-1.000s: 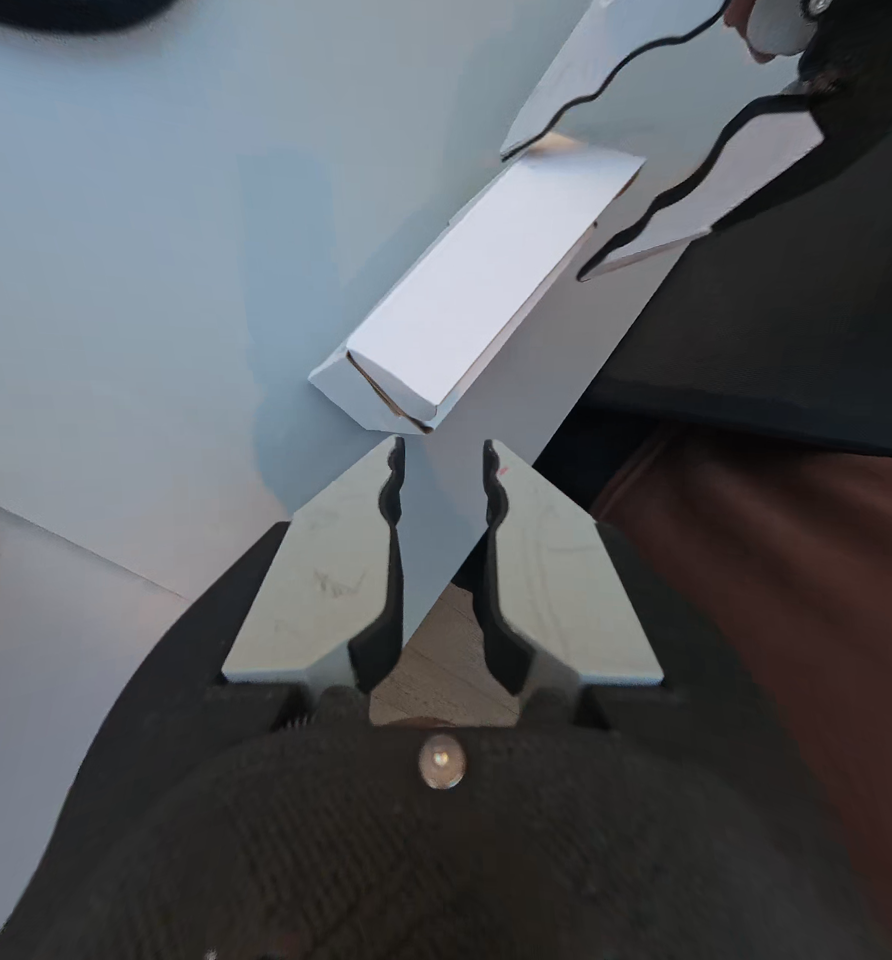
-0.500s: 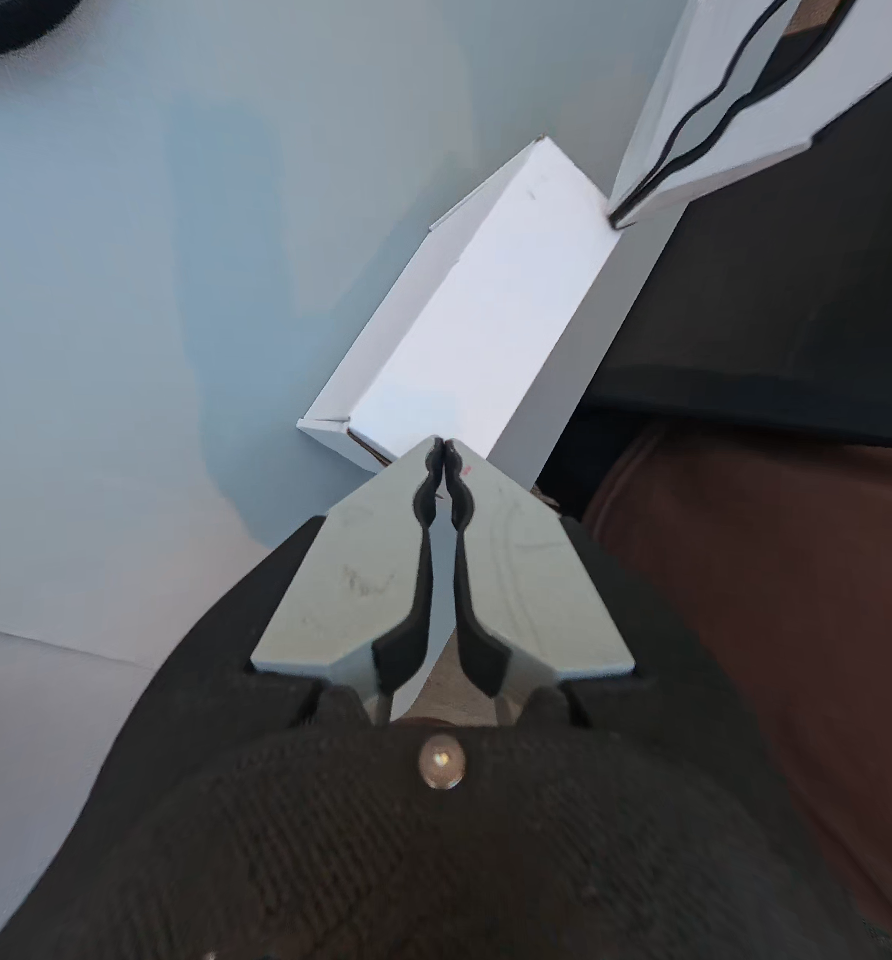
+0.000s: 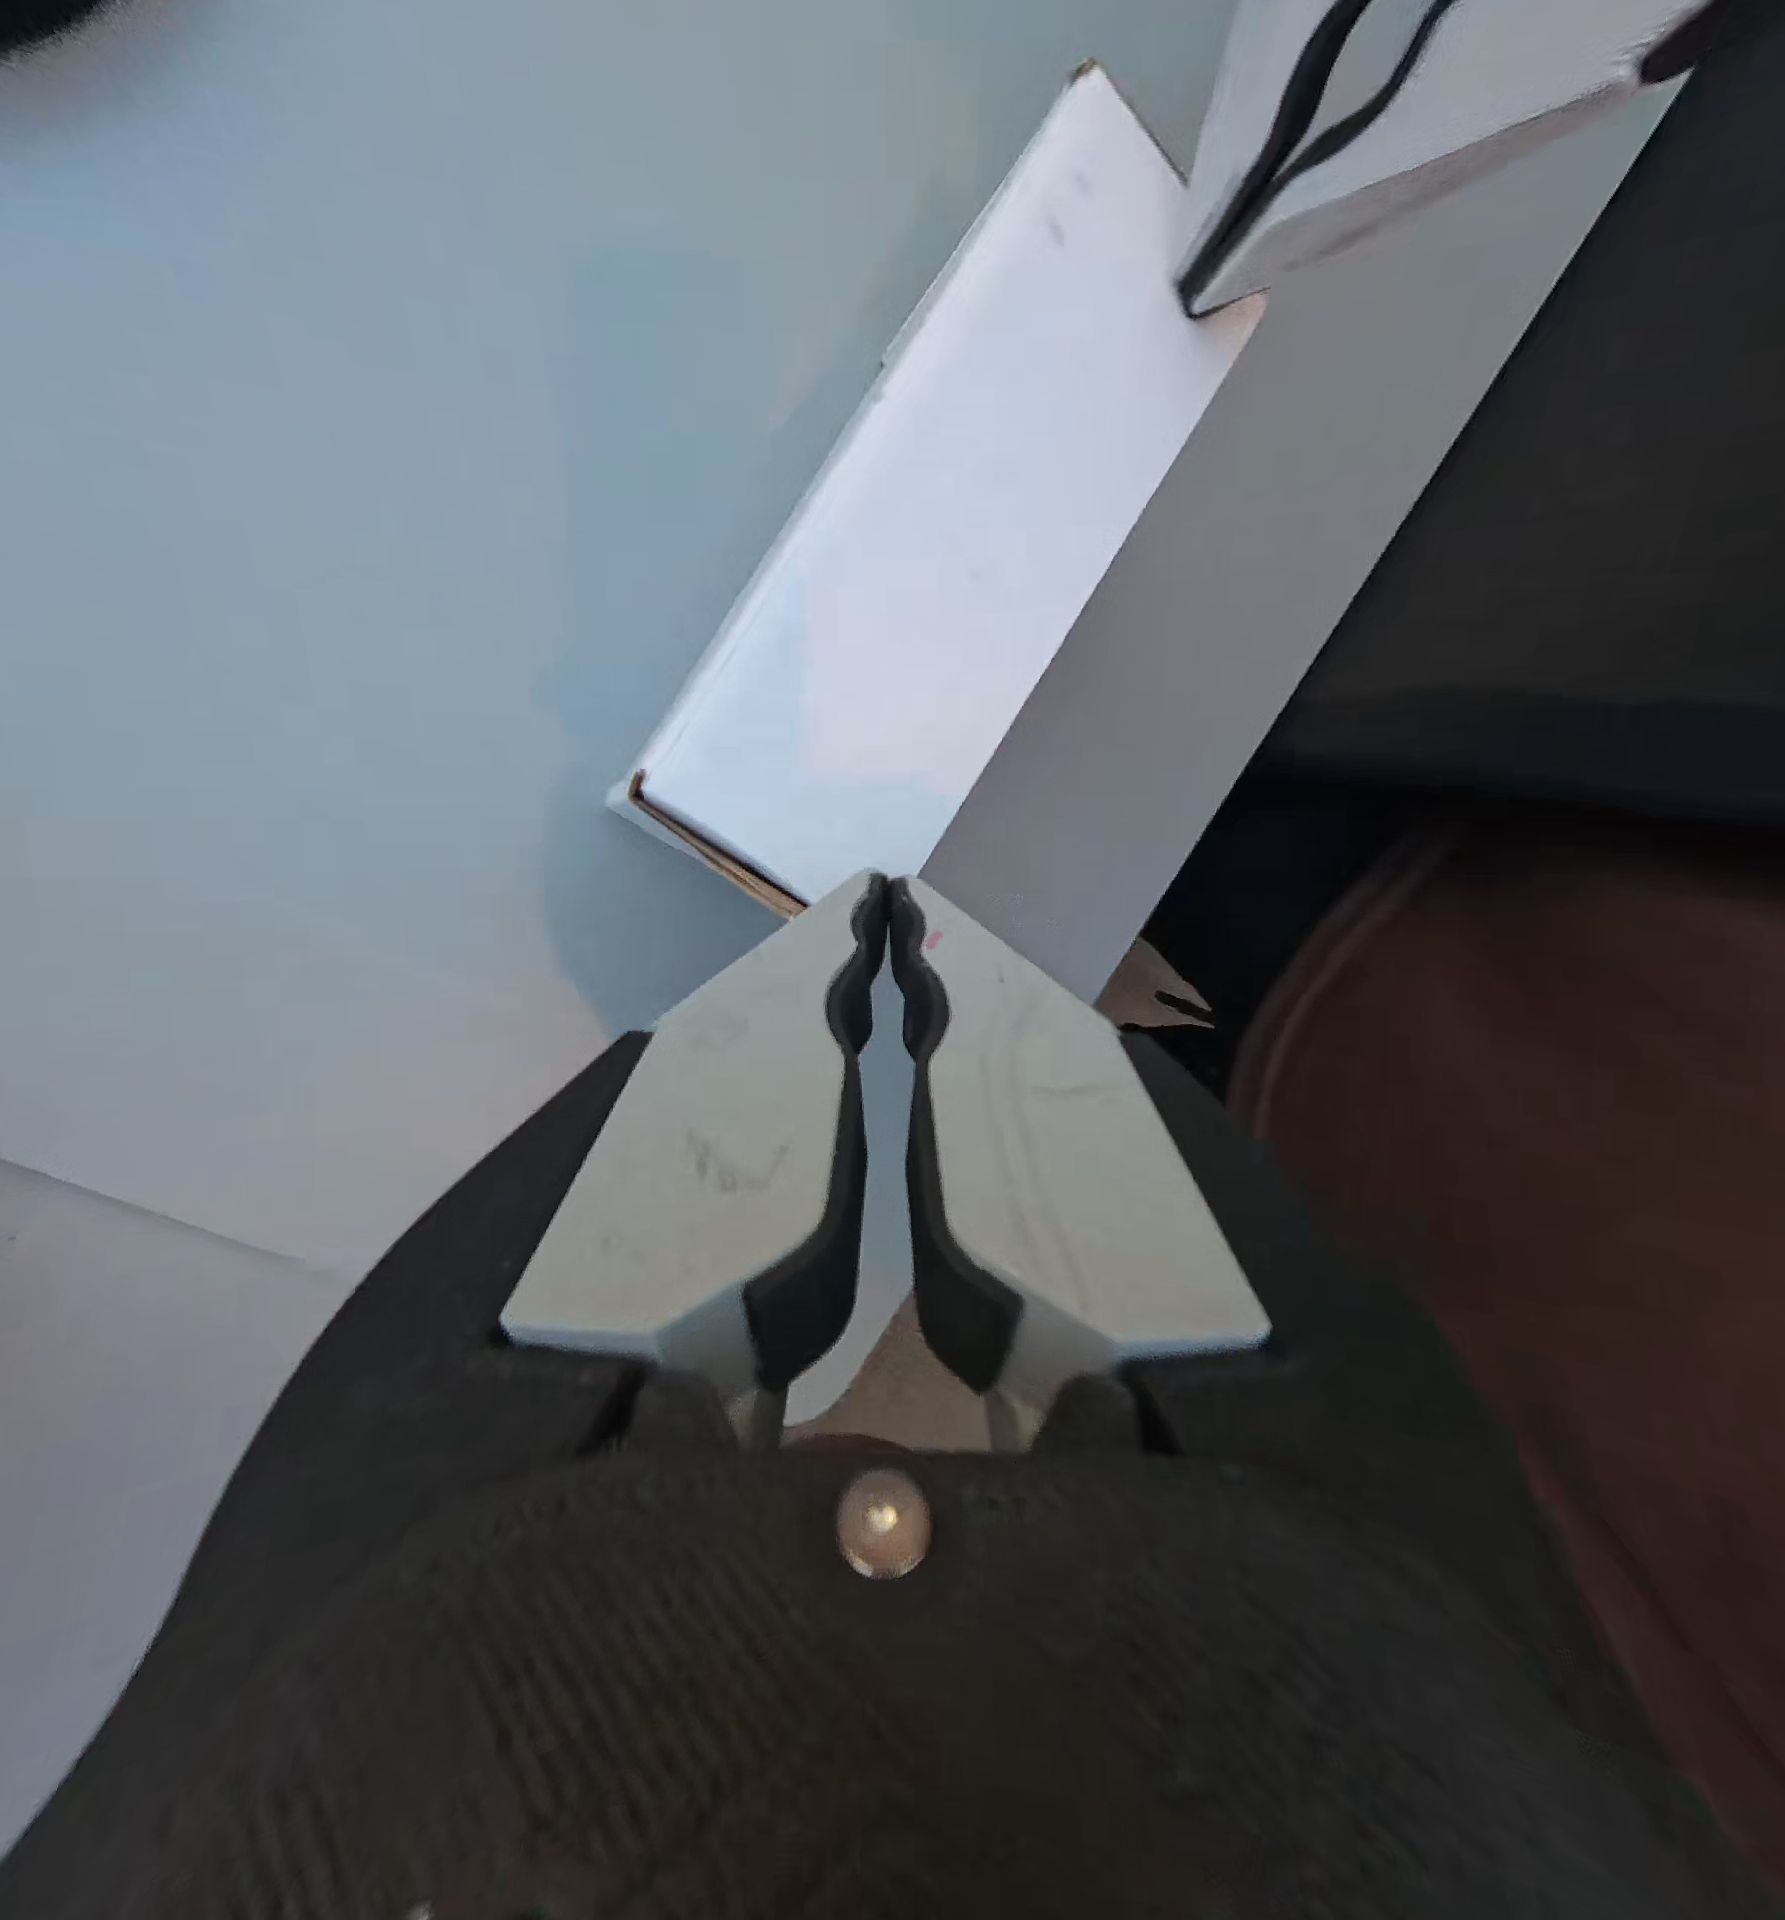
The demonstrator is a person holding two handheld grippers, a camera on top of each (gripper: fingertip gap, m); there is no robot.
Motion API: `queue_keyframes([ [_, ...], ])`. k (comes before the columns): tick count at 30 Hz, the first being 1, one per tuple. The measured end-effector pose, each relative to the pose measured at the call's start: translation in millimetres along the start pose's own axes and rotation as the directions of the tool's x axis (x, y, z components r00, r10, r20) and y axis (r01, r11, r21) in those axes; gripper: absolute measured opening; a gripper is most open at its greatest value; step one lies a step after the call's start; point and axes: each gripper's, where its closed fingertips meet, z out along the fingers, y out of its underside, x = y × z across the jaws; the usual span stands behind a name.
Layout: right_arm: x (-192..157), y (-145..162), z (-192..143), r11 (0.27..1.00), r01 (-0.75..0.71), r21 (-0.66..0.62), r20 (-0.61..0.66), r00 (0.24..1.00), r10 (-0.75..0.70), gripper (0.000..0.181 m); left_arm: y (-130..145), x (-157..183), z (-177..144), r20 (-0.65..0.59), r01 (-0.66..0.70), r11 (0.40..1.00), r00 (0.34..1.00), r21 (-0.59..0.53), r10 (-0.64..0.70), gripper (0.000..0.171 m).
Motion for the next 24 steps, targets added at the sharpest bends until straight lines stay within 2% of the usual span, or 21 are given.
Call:
queue_keyframes([
  [2,-0.9,-3.9,-2.4,1.0,0.027,-0.012,-0.021,0.999,-0.027,0.0,-0.3,0.3,-0.2,-0.019,0.009,1.0,1.0,-0.004,-0.009,0.0],
  [5,-8.5,-34.6,-17.6,0.988,0.065,0.14,-0.058,0.997,-0.058,0.004,3.5,5.5,-0.6,0.003,-0.011,1.0,1.0,-0.002,0.011,0.0],
  [7,-6.1,-49.5,-28.2,0.975,0.116,0.19,-0.147,0.985,-0.089,0.041,7.7,14.4,-2.2,-0.008,0.005,1.0,1.0,0.029,-0.005,0.0],
  [8,-6.3,-54.7,-32.4,0.969,0.152,0.195,-0.189,0.975,-0.115,0.054,9.0,20.7,-4.4,-0.02,0.017,0.998,1.0,0.066,-0.016,0.0],
  [10,-9.0,-63.9,-35.8,0.956,0.21,0.207,-0.246,0.957,-0.157,0.095,13.7,31.7,-9.1,-0.038,0.061,0.987,0.998,0.148,-0.056,0.0],
  [11,-7.5,-62.4,-31.7,0.959,0.224,0.171,-0.263,0.949,-0.174,0.104,19.1,34.3,-9.9,-0.035,0.087,0.981,0.996,0.174,-0.082,0.023],
  [12,-3.4,-57.2,-23.3,0.967,0.228,0.109,-0.272,0.943,-0.192,0.106,27.5,38.4,-9.0,-0.044,0.112,0.978,0.993,0.178,-0.106,0.024],
  [14,8.7,-47.1,-1.3,0.973,0.232,-0.009,-0.289,0.931,-0.224,0.121,43.6,48.8,-2.9,-0.077,0.154,0.97,0.987,0.187,-0.142,0.025],
  [17,23.1,-24.1,36.6,0.955,0.213,-0.205,-0.255,0.931,-0.262,0.12,67.8,58.2,13.6,-0.078,0.19,0.965,0.981,0.18,-0.179,0.031],
  [18,21.8,-15.5,47.9,0.943,0.209,-0.259,-0.219,0.938,-0.268,0.103,73.9,63.9,19.2,-0.096,0.204,0.963,0.977,0.175,-0.19,0.033],
  [19,21.4,-11.8,54.8,0.937,0.203,-0.284,-0.205,0.942,-0.267,0.071,77.1,71.5,23.6,-0.129,0.218,0.959,0.972,0.181,-0.197,0.035],
  [21,16.8,-18.7,57.3,0.96,0.141,-0.242,-0.173,0.967,-0.186,0.072,79.3,83.1,28.4,-0.181,0.239,0.947,0.963,0.214,-0.202,0.035],
  [24,9.3,-43.1,43.3,0.999,-0.035,-0.032,-0.089,0.996,0.032,0.071,74.2,95.3,23.1,-0.288,0.309,0.914,0.929,0.261,-0.232,0.037],
])
